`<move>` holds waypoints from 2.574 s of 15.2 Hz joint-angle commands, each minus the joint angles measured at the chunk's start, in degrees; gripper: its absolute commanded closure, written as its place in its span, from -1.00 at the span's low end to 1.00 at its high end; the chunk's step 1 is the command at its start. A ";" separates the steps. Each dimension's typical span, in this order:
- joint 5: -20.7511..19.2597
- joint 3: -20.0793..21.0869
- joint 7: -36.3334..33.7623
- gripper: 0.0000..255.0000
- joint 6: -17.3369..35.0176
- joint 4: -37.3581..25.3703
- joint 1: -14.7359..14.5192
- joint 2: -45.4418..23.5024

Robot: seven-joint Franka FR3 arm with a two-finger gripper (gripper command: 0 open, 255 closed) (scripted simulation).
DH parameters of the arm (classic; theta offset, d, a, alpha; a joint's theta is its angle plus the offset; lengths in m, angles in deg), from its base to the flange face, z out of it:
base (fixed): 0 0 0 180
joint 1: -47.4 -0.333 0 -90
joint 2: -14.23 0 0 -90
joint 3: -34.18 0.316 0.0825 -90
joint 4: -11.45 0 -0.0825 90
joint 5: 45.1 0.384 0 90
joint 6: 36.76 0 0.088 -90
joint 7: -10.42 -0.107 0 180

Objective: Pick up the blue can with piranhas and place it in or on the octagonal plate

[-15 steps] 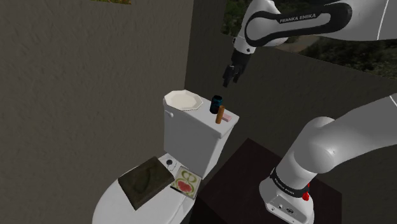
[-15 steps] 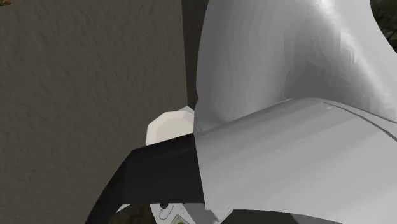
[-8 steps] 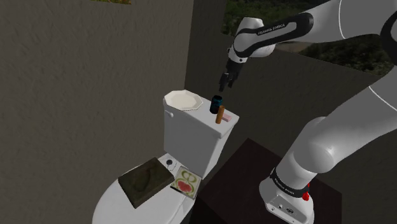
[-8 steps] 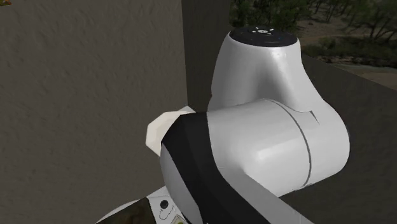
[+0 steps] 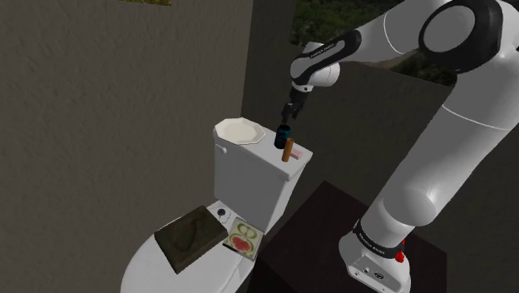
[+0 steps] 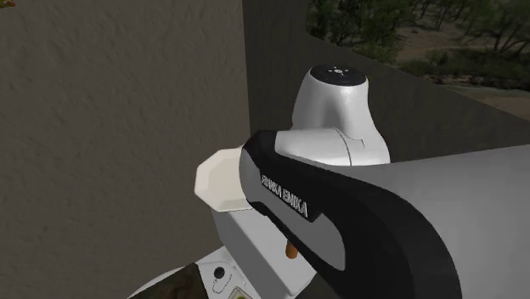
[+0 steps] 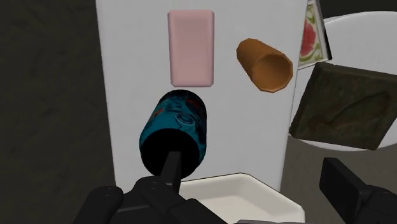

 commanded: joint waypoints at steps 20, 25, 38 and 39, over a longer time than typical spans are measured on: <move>13.27 1.93 13.98 -1.00 8.04 -12.33 5.41 -22.75; 13.26 1.92 13.99 1.00 8.03 -12.34 5.41 -22.75; 11.16 0.80 12.38 1.00 4.51 -12.90 4.61 -19.56; 10.82 0.64 12.12 1.00 3.91 -13.04 4.50 -19.05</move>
